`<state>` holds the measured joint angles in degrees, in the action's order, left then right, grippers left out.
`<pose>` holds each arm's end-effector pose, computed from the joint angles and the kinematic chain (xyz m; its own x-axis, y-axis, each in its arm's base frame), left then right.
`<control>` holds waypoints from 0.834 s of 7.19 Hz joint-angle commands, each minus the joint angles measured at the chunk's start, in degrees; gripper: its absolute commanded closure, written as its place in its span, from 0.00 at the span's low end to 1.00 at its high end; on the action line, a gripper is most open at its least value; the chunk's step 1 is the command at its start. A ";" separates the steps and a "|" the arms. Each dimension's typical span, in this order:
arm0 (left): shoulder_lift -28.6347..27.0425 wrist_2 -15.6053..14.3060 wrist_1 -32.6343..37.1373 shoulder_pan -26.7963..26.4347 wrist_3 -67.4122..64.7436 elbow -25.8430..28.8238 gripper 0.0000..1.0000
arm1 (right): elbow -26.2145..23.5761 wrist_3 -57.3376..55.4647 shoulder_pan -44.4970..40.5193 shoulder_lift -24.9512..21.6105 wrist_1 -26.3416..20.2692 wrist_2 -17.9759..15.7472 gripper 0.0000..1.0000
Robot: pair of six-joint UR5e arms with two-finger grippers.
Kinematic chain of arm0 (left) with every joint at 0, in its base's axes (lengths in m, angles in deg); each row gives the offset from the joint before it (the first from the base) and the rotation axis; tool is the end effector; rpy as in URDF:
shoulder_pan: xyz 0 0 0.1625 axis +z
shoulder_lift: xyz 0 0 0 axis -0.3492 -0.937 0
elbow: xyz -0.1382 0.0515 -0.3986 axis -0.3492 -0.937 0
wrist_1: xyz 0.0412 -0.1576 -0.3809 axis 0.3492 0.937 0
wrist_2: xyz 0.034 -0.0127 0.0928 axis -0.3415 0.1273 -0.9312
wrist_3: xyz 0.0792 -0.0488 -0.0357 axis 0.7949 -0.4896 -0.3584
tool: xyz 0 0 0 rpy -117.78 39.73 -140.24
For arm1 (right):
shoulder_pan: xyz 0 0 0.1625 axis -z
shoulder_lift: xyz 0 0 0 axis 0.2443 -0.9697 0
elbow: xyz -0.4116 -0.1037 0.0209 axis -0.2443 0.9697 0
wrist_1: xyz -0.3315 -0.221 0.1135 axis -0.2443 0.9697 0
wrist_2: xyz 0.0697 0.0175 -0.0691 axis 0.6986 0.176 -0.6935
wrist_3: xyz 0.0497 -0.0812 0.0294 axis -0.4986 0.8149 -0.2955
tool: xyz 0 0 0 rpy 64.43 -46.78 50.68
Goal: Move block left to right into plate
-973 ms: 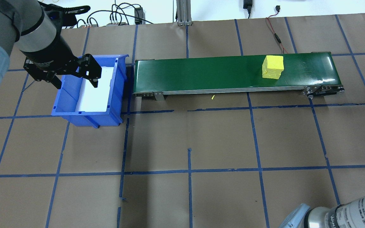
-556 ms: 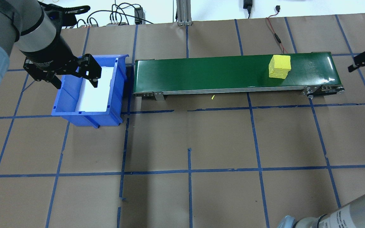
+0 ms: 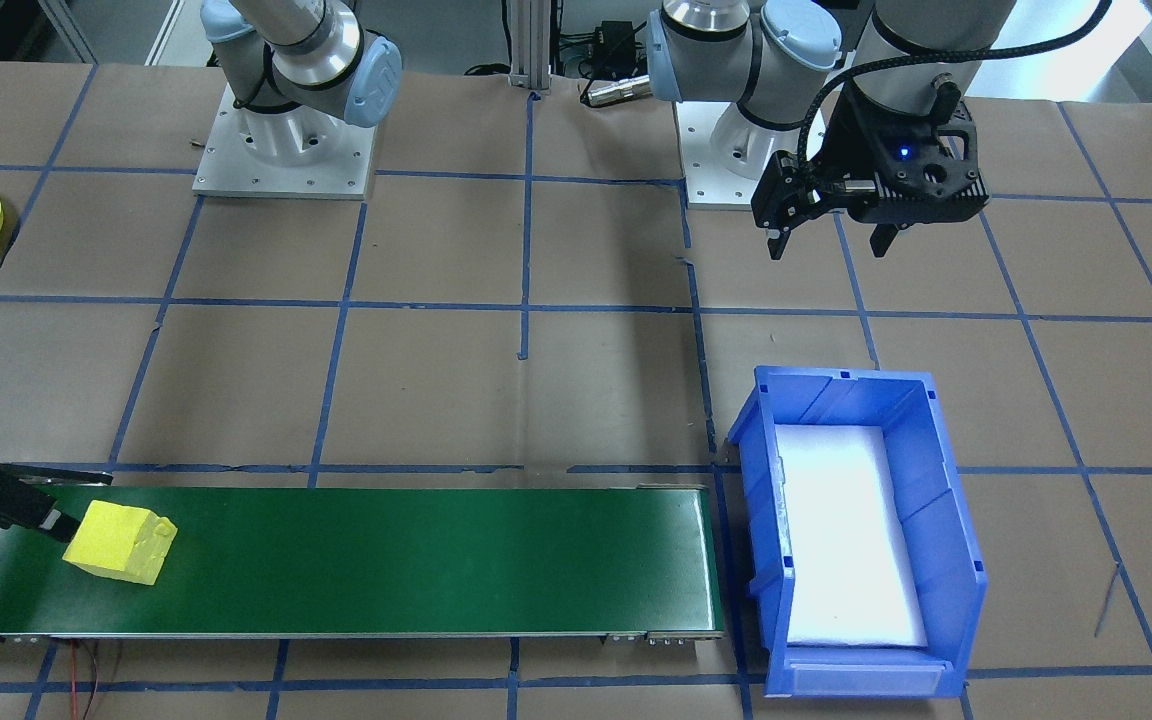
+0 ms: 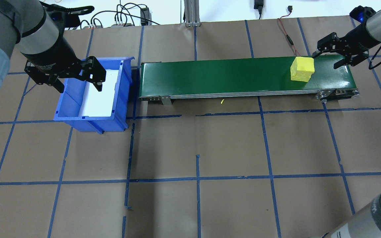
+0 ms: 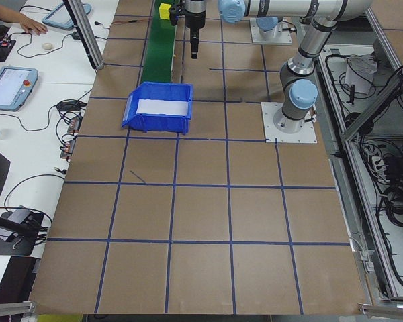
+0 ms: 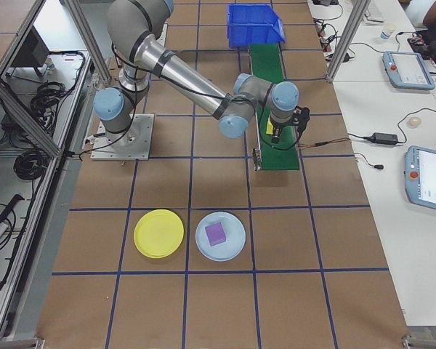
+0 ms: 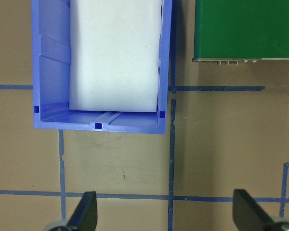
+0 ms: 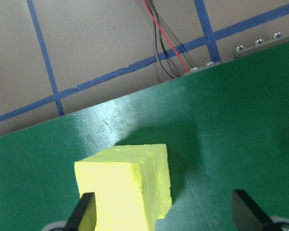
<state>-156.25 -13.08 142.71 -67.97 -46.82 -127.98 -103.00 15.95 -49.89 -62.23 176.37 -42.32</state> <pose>-0.1157 -0.4726 0.4873 -0.9987 -0.0213 -0.0462 -0.0200 0.9994 -0.0291 -0.1232 -0.6482 0.2963 -0.8852 0.2476 -0.3939 0.2930 0.9543 -0.0585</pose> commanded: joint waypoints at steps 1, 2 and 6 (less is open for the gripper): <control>-0.02 0.09 0.00 0.00 0.00 0.00 0.00 | 1.80 0.41 -0.22 1.67 0.19 1.24 0.03; -0.02 0.09 0.09 0.00 0.00 0.00 0.00 | 1.37 0.68 -0.22 2.29 0.19 1.24 0.03; -0.02 0.00 0.00 0.00 0.00 0.00 0.00 | -0.21 5.85 -0.22 4.23 0.01 -0.25 0.03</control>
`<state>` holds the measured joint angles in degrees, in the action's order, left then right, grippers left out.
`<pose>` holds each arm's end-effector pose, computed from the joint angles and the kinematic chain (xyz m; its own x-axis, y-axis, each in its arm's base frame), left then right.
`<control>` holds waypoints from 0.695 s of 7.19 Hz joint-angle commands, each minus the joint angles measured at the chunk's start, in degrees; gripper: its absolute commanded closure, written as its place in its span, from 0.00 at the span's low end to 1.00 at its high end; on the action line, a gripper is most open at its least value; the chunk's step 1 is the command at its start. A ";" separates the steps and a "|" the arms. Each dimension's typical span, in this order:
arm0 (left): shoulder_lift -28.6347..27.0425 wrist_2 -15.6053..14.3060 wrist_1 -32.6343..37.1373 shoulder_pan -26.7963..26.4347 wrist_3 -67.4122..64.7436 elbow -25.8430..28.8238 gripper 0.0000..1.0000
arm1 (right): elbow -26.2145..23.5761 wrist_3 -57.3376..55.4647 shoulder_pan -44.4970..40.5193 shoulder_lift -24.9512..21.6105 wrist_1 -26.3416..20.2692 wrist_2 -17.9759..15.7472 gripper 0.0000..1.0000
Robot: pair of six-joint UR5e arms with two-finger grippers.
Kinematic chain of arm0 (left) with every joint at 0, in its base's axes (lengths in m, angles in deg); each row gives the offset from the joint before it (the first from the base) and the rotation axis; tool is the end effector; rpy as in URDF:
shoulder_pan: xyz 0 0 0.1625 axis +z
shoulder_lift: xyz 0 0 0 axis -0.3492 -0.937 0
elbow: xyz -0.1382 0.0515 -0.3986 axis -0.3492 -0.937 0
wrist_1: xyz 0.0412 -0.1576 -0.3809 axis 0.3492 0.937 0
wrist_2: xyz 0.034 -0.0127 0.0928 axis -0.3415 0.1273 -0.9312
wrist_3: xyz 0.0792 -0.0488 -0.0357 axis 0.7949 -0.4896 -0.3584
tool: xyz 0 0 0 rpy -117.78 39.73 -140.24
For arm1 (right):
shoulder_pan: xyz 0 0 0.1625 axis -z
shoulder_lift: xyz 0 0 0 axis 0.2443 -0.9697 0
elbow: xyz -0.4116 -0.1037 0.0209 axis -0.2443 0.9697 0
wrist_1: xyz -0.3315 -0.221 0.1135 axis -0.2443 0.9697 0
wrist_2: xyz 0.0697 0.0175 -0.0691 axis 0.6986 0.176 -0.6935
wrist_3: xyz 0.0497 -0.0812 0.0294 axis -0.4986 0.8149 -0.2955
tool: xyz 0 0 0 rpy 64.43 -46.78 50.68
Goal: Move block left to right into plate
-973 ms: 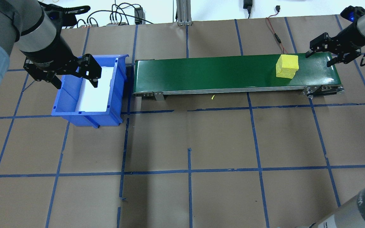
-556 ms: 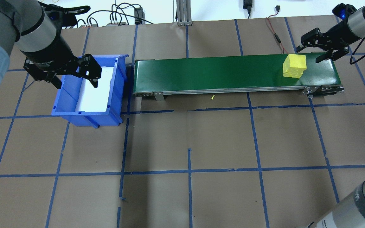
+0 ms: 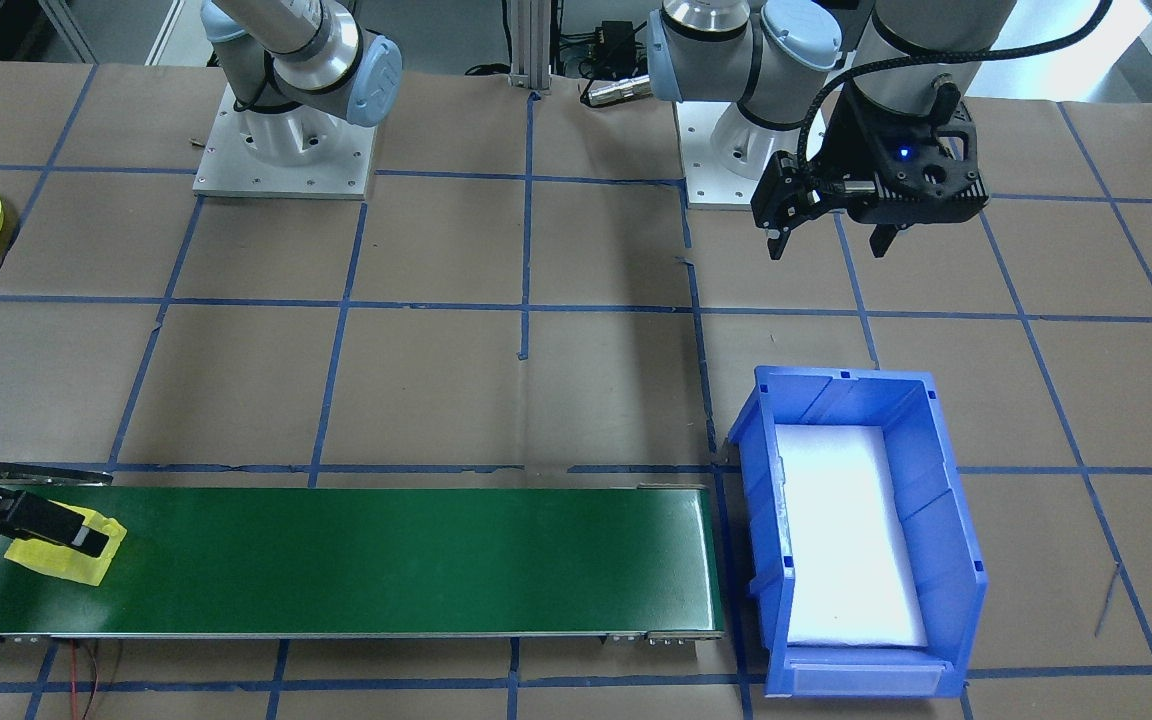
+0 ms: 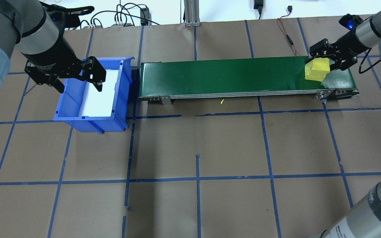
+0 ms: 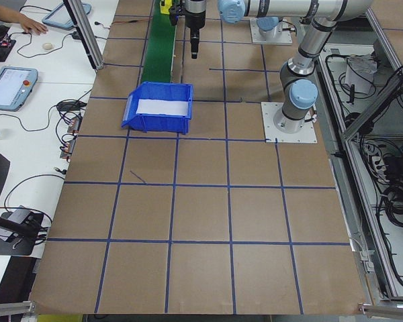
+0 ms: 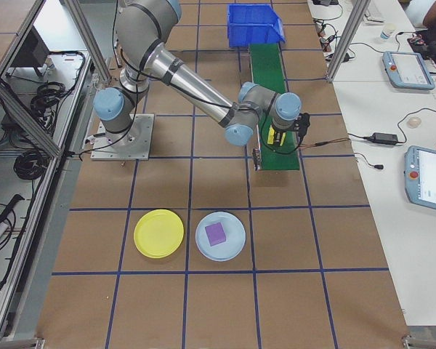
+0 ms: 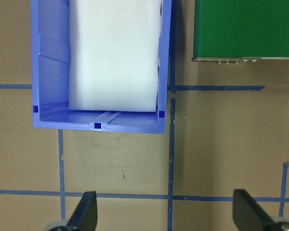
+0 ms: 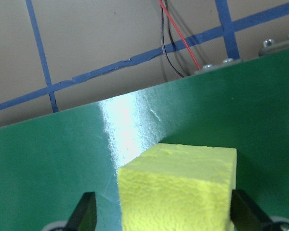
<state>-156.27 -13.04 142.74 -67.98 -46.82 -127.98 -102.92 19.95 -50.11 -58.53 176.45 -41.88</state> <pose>-0.1158 -0.4727 0.4871 -0.9987 -0.0211 -0.0455 -0.0198 0.9994 -0.0282 -0.1235 -0.6560 0.2560 -0.8906 0.1981 -0.4094 0.2290 0.9730 -0.0273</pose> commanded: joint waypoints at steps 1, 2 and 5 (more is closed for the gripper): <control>0.00 -0.03 -0.03 0.00 0.00 0.00 0.00 | -0.29 2.04 0.00 0.62 -0.07 -2.09 0.11; 0.00 -0.03 -0.03 0.00 0.00 0.00 0.00 | 0.06 2.04 0.00 0.53 -0.07 -3.50 0.34; 0.00 -0.12 -0.03 0.00 0.00 0.00 0.00 | -0.63 2.83 0.78 -3.57 -1.37 -13.05 0.54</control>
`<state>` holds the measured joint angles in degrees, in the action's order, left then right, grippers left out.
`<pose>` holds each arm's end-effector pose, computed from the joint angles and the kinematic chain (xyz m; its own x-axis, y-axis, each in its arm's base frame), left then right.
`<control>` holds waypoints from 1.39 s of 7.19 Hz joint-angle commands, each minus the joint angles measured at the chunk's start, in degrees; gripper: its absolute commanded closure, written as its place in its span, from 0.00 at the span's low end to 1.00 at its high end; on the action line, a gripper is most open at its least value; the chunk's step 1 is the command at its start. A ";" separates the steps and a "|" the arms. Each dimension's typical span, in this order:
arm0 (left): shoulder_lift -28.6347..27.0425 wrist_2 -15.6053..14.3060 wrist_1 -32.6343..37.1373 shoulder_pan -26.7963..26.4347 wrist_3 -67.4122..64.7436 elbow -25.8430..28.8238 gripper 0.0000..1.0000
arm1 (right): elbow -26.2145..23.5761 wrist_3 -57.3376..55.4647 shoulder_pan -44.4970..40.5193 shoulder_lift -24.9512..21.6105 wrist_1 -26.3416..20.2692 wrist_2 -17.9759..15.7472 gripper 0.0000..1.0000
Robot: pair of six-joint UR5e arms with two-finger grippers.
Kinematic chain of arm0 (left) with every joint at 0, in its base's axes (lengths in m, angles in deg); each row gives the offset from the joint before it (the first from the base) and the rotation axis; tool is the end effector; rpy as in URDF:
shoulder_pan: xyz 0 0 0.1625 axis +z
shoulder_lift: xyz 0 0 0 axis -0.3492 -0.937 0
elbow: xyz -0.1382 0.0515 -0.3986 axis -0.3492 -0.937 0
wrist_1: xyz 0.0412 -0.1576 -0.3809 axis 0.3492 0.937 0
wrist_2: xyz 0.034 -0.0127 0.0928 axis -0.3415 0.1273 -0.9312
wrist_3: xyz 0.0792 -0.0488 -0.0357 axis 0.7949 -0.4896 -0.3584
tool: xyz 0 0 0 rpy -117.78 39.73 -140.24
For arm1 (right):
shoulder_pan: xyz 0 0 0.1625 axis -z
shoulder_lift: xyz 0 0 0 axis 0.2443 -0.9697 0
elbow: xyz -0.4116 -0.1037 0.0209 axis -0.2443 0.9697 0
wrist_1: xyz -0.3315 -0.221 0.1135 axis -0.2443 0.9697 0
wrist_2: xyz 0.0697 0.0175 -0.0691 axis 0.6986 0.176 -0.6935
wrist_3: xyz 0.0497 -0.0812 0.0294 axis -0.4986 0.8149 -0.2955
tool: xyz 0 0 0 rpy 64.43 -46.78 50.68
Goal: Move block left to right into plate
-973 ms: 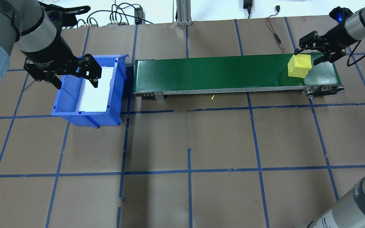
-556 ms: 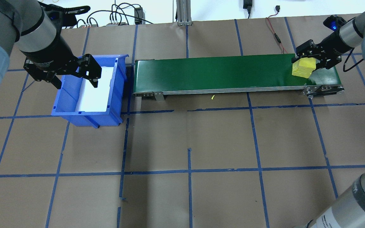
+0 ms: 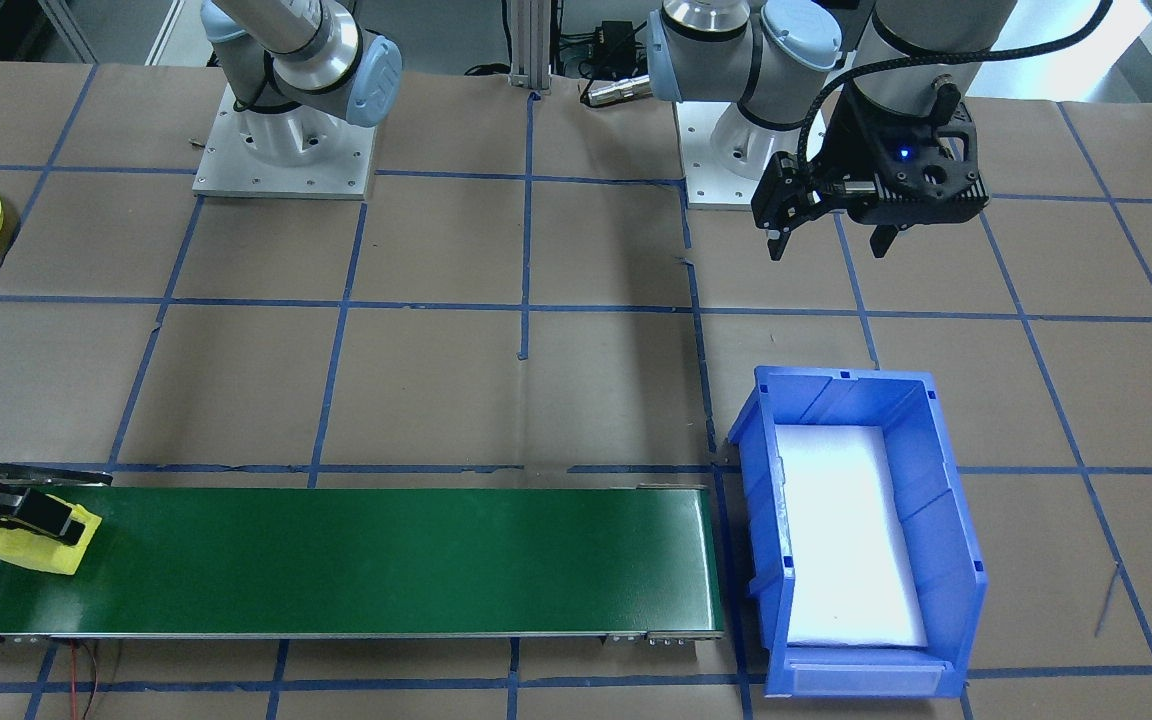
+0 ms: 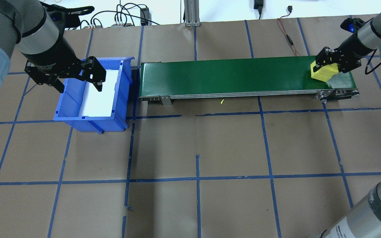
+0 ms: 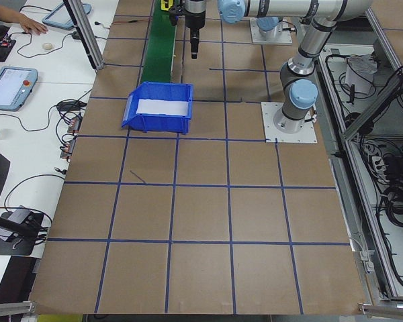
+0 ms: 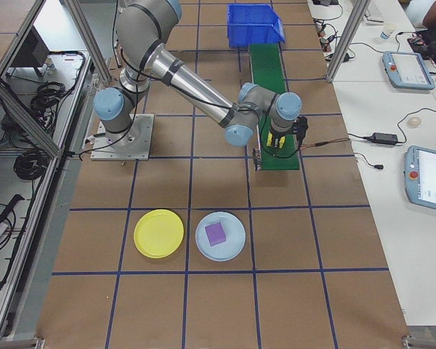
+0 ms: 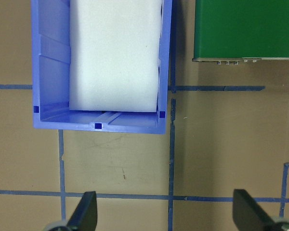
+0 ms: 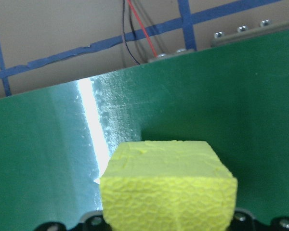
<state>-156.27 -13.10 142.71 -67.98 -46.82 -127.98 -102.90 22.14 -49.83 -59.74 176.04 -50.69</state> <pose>-0.1157 -0.4727 0.4872 -0.9987 -0.0211 -0.0466 -0.0198 0.9994 -0.0287 -0.1383 -0.6464 0.2639 -0.9482 0.1746 -0.2654 0.1857 0.9825 -0.0172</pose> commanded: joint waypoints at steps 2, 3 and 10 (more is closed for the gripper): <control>0.00 0.02 0.00 0.00 0.09 0.00 0.00 | -3.29 11.58 6.18 -9.99 -14.28 -9.10 0.55; 0.00 0.02 0.00 0.00 0.00 0.00 0.00 | -6.70 18.42 12.31 -12.38 -14.95 -10.59 0.55; 0.00 0.02 0.00 0.00 0.00 0.00 0.00 | -21.15 61.52 50.14 -12.85 2.97 -20.18 0.51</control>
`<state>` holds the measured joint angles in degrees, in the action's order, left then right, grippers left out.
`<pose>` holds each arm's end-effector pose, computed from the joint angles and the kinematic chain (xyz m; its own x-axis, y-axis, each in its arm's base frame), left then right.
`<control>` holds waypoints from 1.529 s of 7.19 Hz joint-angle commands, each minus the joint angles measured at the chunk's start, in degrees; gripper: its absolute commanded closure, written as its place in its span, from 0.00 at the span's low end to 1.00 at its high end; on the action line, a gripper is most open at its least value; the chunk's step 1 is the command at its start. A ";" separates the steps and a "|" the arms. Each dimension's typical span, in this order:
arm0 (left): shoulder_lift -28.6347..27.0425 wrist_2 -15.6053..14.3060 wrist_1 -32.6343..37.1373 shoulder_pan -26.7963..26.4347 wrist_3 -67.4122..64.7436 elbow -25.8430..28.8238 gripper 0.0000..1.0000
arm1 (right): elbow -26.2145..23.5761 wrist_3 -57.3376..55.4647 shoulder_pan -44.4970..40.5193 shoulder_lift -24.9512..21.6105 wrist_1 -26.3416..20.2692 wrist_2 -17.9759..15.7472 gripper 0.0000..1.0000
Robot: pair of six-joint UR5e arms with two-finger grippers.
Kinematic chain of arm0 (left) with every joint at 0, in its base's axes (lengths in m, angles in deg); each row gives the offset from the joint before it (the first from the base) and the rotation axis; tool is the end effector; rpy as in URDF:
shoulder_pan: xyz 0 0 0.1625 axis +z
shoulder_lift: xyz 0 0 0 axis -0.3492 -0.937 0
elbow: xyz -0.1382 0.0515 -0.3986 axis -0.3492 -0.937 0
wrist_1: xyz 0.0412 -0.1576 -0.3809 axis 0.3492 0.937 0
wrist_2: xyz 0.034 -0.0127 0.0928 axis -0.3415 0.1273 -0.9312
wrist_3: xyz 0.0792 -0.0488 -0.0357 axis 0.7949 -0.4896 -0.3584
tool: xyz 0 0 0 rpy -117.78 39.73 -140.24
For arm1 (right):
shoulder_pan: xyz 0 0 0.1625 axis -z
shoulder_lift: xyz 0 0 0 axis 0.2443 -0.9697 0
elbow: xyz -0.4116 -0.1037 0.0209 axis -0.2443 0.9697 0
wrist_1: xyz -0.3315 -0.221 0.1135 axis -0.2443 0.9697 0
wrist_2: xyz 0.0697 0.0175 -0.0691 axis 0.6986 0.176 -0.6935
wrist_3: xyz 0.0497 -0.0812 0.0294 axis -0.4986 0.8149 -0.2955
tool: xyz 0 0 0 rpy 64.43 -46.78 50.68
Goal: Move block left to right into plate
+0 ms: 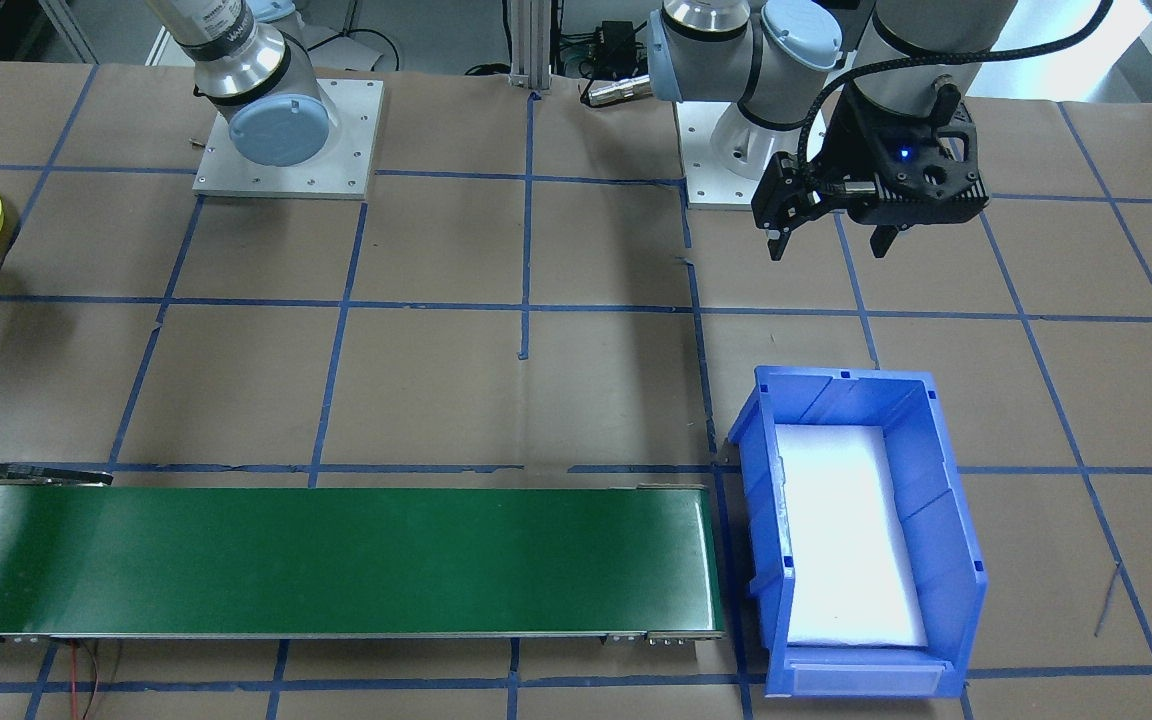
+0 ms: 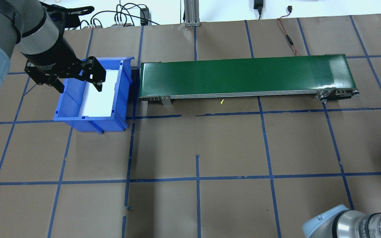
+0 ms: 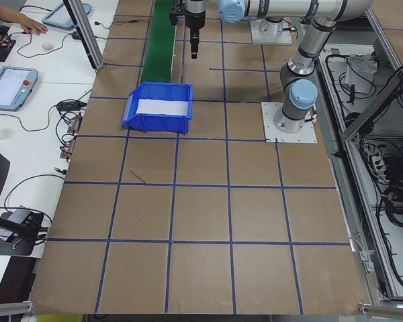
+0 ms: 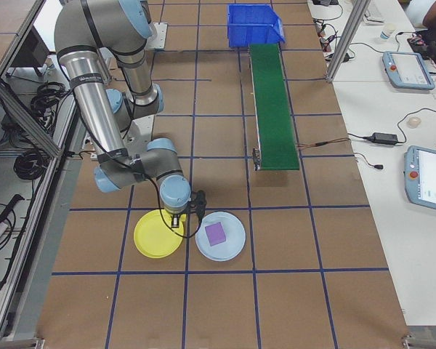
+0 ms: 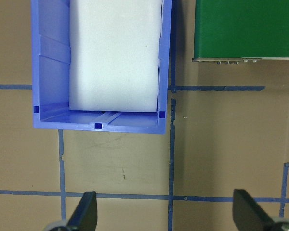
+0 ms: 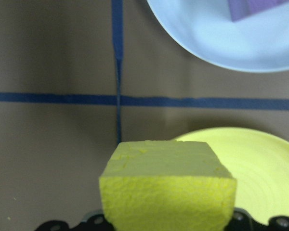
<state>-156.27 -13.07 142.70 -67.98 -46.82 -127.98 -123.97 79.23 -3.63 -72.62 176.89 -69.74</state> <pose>-0.1158 -0.4727 0.4872 -0.9987 -0.0211 -0.0461 -0.0198 0.9994 -0.0289 -0.4469 -0.2761 0.2355 -0.9878 -0.0098 -0.1552 -0.0285 0.9925 0.1185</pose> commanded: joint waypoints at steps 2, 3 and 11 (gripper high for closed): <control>0.00 0.09 0.00 0.00 0.00 0.00 0.00 | -0.25 5.60 5.01 0.47 2.13 -0.70 0.25; 0.00 0.09 0.00 0.00 0.00 0.00 0.00 | -0.34 5.87 5.54 0.73 2.22 -0.53 0.10; 0.00 0.09 0.00 0.00 0.00 0.00 0.00 | 20.52 -14.79 -11.74 -8.22 -22.30 0.44 0.02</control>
<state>-156.27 -12.98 142.71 -67.98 -46.82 -127.98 -110.75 73.50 -11.15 -78.73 164.83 -69.49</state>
